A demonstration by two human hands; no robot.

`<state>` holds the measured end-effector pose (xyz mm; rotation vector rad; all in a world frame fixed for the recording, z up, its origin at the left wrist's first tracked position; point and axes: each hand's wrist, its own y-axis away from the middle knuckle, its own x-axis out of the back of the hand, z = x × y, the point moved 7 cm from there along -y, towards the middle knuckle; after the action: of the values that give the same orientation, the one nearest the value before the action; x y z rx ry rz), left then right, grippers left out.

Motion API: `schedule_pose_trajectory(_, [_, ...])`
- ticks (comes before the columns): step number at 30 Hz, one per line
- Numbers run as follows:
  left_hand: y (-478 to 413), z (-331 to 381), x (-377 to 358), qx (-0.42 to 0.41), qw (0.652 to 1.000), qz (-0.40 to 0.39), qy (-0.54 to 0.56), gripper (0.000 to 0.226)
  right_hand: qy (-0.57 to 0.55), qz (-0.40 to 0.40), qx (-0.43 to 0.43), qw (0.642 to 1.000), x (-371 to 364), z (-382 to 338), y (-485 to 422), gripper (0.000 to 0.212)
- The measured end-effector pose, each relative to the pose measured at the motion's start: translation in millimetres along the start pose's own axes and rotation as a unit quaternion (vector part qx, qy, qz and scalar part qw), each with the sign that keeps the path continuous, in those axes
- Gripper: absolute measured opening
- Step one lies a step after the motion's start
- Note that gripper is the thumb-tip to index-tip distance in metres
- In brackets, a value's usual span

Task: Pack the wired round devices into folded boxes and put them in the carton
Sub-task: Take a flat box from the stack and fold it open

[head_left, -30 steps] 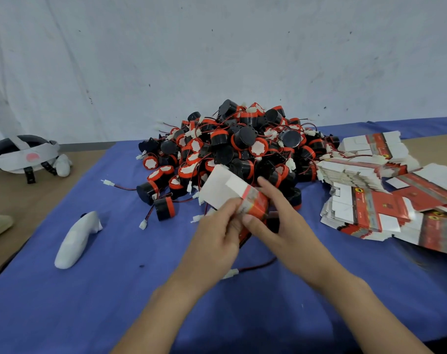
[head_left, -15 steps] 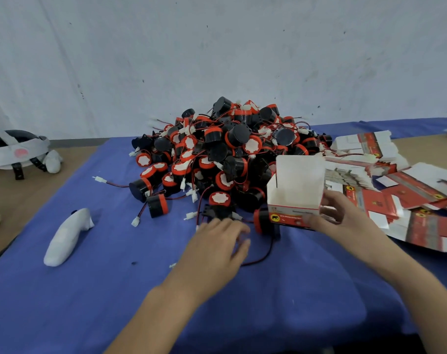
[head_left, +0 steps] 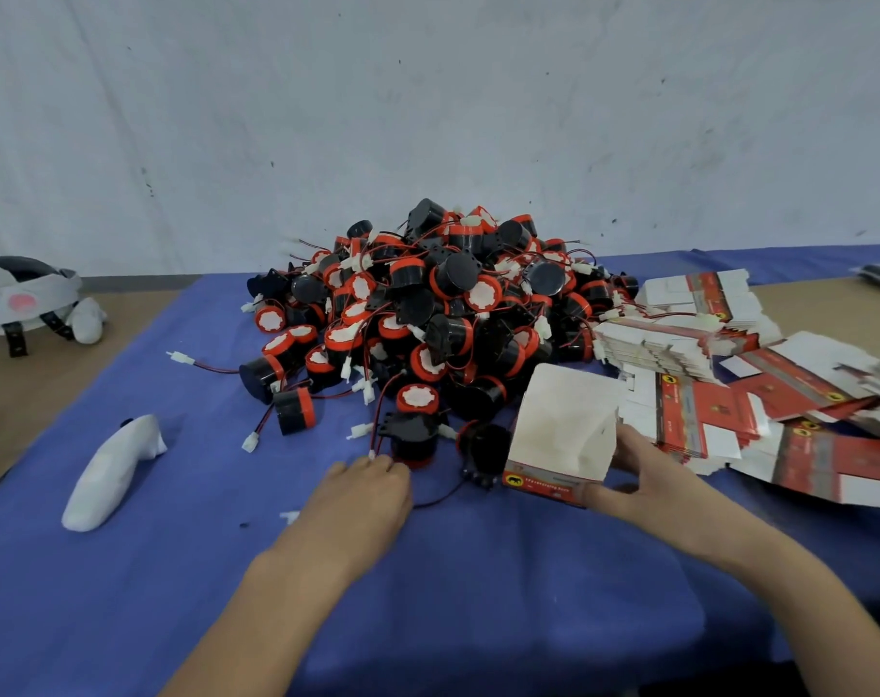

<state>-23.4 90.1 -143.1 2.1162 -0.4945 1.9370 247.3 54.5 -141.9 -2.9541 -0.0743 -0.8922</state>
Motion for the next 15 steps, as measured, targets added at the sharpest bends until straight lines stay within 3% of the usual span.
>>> schedule_pose_trajectory(3, [6, -24, -2, 0.063, 0.997, -0.028, -0.03, 0.019, 0.002, -0.021, -0.008, 1.0, -3, 3, -2, 0.056])
schedule_pose_trajectory(5, [7, -25, 2, 0.073, 0.997, -0.004, -0.015, 0.022, 0.004, -0.037, -0.019, 0.999, -7, 7, -3, 0.057])
schedule_pose_trajectory(7, [6, -15, 8, 0.059, 0.994, 0.044, 0.08, 0.024, 0.014, -0.049, -0.03, 0.998, -11, 10, -3, 0.055])
schedule_pose_trajectory(10, [3, -1, 17, 0.058, 0.963, 0.107, 0.241, 0.028, 0.029, -0.054, -0.028, 0.998, -16, 7, -3, 0.054])
schedule_pose_trajectory(15, [-7, 16, 8, 0.053, 0.958, 0.112, 0.257, 0.063, 0.073, -0.051, -0.023, 0.996, -23, 0, -5, 0.062])
